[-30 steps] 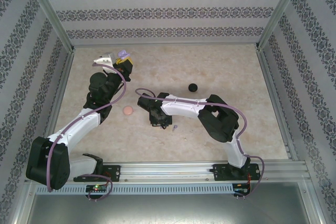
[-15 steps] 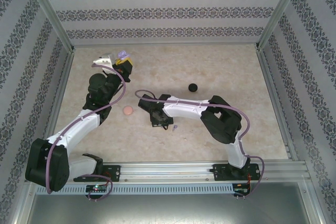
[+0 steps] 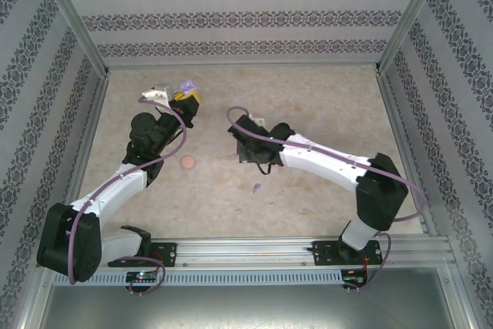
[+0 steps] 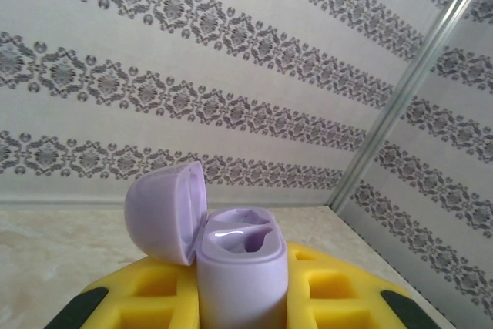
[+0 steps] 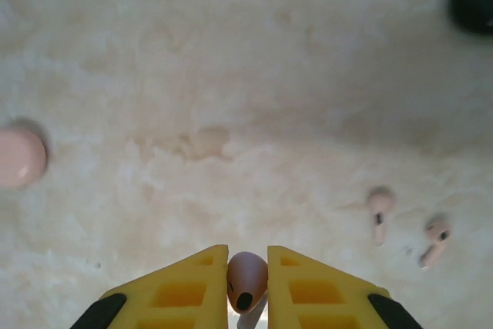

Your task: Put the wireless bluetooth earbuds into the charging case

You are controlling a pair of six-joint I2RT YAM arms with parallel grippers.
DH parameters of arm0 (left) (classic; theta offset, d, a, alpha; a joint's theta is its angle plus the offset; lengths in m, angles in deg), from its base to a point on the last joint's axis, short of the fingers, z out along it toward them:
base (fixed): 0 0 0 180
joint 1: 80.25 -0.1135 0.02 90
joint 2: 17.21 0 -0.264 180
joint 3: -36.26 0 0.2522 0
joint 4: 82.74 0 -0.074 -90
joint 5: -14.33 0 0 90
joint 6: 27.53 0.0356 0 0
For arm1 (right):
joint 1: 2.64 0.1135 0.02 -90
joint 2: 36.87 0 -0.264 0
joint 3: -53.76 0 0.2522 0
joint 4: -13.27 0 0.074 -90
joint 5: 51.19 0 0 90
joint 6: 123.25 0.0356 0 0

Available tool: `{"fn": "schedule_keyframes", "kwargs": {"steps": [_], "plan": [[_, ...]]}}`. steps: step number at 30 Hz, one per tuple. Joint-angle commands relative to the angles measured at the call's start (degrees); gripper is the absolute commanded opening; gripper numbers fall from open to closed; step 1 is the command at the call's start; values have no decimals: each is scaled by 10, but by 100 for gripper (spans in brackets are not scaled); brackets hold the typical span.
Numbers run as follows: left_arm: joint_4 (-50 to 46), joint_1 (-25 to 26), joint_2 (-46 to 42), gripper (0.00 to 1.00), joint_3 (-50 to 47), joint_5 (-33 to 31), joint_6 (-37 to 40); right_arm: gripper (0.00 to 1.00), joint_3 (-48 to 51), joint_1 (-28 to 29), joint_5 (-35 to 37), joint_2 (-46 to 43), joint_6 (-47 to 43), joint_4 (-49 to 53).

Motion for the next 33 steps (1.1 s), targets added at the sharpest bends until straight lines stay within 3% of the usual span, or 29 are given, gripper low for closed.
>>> {"fn": "schedule_keyframes", "kwargs": {"steps": [1,6,14,22,33], "plan": [[55,3,15,0,-3,49,-4,16,14,-35,10,-51,-44,-15],[108,5,39,0,-17,102,0,17,11,-97,-17,-110,-81,-36],[93,35,84,0,-5,186,79,18,-3,-171,-89,-166,-134,-84],[114,100,181,0,55,236,159,18,5,-190,-142,-202,-207,-164],[235,138,317,0,182,294,154,19,41,-197,-183,-270,-323,-247]]}}
